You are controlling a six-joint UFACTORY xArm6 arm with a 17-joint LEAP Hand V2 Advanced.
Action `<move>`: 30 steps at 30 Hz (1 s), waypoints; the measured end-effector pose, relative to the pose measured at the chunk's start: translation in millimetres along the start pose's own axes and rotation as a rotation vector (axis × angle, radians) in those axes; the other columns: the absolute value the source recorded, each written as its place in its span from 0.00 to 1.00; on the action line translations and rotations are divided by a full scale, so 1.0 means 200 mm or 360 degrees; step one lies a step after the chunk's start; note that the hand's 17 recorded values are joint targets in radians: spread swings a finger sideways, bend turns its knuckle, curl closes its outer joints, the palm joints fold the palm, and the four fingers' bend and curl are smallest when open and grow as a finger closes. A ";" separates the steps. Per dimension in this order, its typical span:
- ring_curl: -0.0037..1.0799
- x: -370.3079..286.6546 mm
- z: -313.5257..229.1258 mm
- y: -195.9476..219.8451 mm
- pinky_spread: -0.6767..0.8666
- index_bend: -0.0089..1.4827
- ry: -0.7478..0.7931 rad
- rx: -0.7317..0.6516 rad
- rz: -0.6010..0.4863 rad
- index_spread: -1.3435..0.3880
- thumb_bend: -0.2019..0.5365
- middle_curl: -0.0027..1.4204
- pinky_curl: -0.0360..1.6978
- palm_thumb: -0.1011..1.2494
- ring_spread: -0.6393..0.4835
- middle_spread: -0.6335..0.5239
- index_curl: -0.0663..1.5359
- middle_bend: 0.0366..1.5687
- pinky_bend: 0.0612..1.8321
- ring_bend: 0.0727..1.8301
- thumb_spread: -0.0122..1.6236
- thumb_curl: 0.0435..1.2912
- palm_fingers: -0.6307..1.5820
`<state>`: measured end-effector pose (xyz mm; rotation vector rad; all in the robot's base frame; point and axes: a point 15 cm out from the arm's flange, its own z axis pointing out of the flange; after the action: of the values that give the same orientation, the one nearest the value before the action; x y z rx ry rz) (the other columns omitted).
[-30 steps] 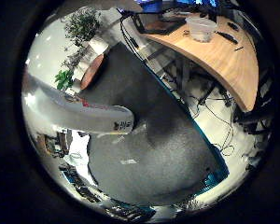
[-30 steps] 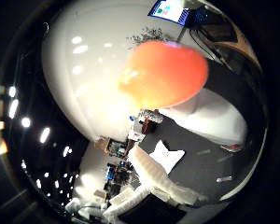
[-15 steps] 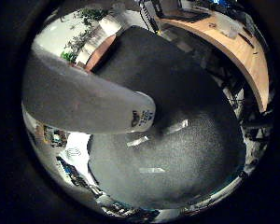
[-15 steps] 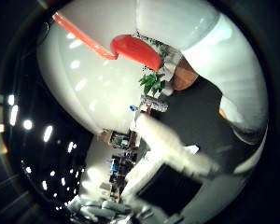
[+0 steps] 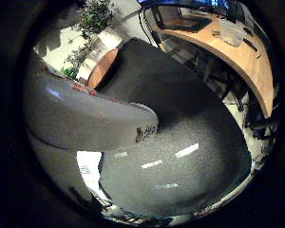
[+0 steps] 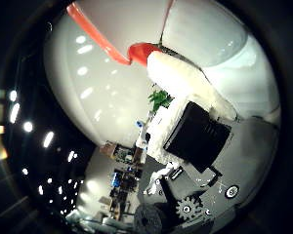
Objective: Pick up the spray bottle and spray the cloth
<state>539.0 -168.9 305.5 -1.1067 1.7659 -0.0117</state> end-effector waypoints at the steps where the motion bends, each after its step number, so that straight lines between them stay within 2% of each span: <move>1: 0.51 0.00 0.00 0.00 0.16 0.68 0.0001 0.0000 -0.0005 0.59 0.34 0.46 0.24 0.77 0.37 0.35 0.46 0.76 0.68 0.72 0.80 0.47 0.88; 10: 0.52 -0.05 -0.05 0.00 0.21 0.74 0.0013 -0.0067 -0.0120 0.61 0.29 0.47 0.29 0.81 0.38 0.38 0.46 0.81 0.70 0.76 0.77 0.56 0.86; 19: 0.52 -0.27 -0.33 0.03 0.21 0.76 0.0092 -0.0141 -0.0404 0.62 0.26 0.46 0.31 0.80 0.38 0.39 0.46 0.83 0.69 0.76 0.74 0.62 0.85; 24: 0.52 -0.48 -0.53 0.15 0.21 0.77 0.0060 -0.0245 -0.0555 0.62 0.26 0.46 0.32 0.79 0.38 0.39 0.46 0.83 0.69 0.76 0.71 0.66 0.85; 30: 0.52 -0.76 -0.66 0.37 0.21 0.78 -0.0022 -0.0445 -0.0648 0.62 0.26 0.46 0.33 0.78 0.38 0.39 0.46 0.84 0.68 0.77 0.69 0.69 0.85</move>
<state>402.5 -83.8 447.5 -1.6511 1.5326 -0.0049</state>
